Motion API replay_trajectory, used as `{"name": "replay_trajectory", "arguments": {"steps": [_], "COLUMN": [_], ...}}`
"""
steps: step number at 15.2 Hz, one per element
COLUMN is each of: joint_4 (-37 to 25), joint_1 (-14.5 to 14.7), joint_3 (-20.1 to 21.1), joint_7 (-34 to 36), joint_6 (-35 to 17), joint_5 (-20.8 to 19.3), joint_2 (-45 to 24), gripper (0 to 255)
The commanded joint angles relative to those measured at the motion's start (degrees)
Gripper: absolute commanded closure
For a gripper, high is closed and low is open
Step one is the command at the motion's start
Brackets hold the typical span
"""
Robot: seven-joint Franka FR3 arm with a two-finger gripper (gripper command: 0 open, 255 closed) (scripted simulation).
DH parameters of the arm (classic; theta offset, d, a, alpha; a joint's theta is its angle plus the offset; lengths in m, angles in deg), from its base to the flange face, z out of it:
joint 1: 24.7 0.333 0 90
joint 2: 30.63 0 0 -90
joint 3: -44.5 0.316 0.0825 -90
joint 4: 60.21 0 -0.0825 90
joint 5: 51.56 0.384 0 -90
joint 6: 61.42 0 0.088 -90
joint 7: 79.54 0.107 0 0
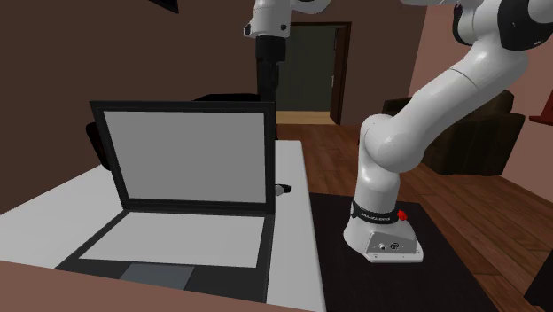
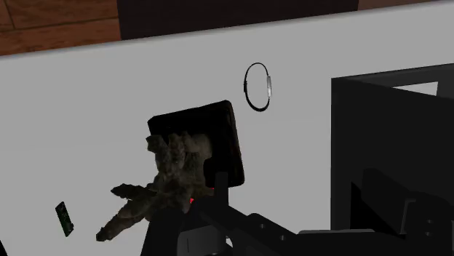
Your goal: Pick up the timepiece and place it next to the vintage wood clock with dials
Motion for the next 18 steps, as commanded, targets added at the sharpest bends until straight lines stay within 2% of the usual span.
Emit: {"name": "replay_trajectory", "arguments": {"steps": [1, 13, 18], "joint_4": [0.0, 21.58, 26.16], "joint_1": [0.0, 2.78, 3.6], "joint_3": [0.0, -1.96, -2.15], "joint_7": [0.0, -5.31, -6.41], "joint_6": [0.0, -18.33, -24.78], "joint_5": [0.0, 2.95, 3.86], "joint_2": [0.0, -0.87, -3.4], "gripper": [0, 0, 0]}}
